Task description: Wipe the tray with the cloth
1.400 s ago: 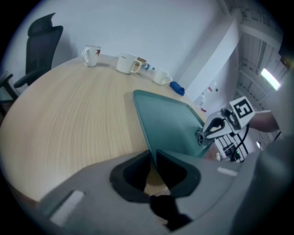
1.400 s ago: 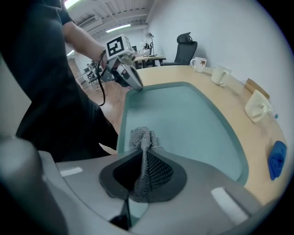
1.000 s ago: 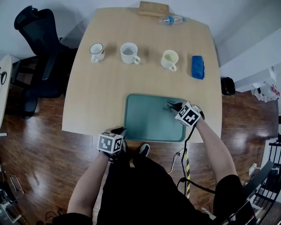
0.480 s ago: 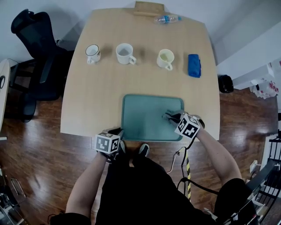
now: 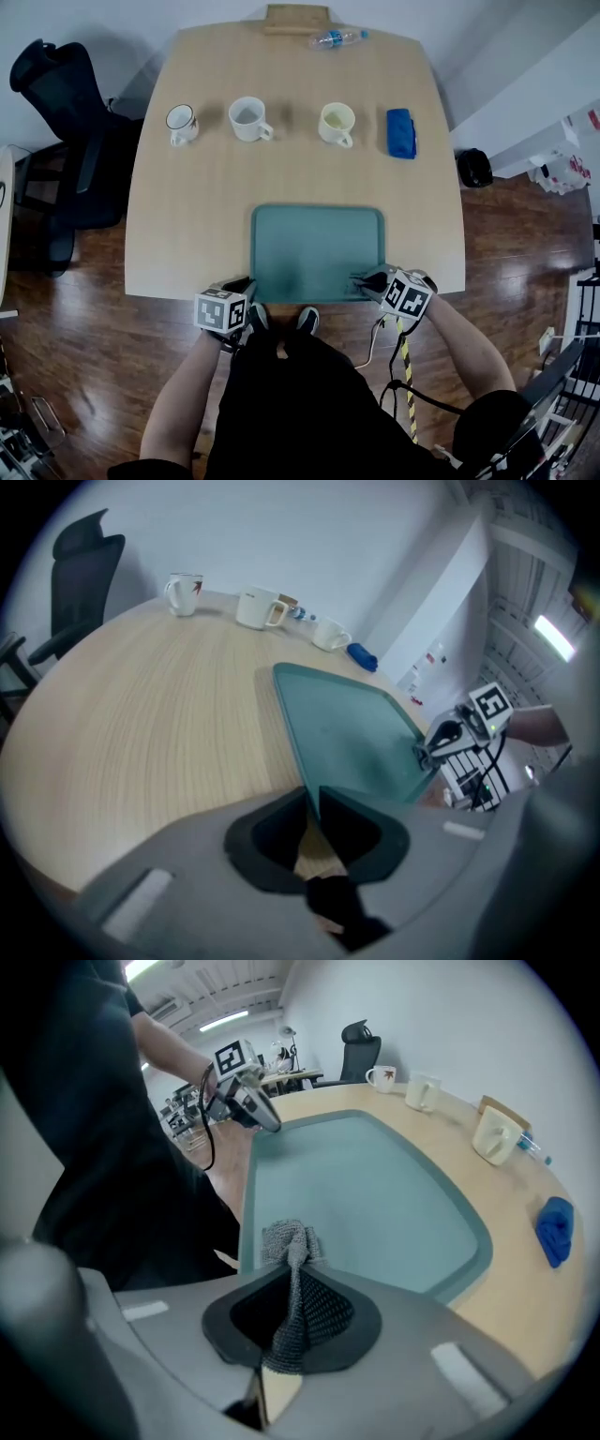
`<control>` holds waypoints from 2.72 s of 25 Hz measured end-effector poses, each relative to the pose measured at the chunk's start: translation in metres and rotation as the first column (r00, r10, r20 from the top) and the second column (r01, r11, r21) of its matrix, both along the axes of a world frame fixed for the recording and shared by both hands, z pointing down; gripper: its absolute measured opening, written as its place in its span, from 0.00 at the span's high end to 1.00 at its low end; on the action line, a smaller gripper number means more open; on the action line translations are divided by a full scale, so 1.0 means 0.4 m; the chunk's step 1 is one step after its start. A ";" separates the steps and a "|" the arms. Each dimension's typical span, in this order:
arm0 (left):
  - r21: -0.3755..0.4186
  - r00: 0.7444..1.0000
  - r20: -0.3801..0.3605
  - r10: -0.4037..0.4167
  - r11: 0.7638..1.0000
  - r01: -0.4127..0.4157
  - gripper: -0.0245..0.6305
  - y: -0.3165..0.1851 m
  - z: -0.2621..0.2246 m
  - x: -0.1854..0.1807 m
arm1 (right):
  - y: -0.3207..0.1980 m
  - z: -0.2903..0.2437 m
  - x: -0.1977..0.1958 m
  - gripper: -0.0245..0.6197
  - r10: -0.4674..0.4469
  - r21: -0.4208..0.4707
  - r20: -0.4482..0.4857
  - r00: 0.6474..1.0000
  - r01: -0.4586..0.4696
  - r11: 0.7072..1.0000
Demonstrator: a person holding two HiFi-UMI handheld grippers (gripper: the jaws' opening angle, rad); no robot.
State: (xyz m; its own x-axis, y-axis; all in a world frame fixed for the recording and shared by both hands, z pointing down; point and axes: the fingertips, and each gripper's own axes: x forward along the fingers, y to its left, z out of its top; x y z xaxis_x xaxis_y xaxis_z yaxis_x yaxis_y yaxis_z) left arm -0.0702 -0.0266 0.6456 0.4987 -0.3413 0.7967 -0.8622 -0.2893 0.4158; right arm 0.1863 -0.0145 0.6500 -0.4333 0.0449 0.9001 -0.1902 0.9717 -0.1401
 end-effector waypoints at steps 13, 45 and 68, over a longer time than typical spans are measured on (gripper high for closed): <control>0.008 1.000 0.005 -0.008 1.000 0.008 0.89 -0.003 0.002 0.008 | -0.439 0.002 0.094 0.92 0.260 0.217 -0.071 0.963 -0.240 0.946; 0.401 0.975 -0.190 -0.117 0.897 0.186 0.84 -0.001 -0.361 -0.099 | 0.039 -0.365 0.293 0.95 0.844 -0.125 0.537 -0.023 -0.991 0.053; 0.652 0.993 -0.115 0.024 0.756 0.057 0.87 0.583 -0.628 0.175 | 0.569 -0.579 -0.033 0.95 0.602 -0.072 0.761 0.242 -0.890 0.450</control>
State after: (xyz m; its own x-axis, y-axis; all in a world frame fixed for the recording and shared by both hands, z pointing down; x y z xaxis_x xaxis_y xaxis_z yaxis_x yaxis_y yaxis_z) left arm -0.0002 0.2067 0.3945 0.5575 -0.7672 0.3171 -0.8301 -0.5117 0.2216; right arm 0.1730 0.2132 0.4183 -0.4921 -0.8348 0.2469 -0.8570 0.4149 -0.3055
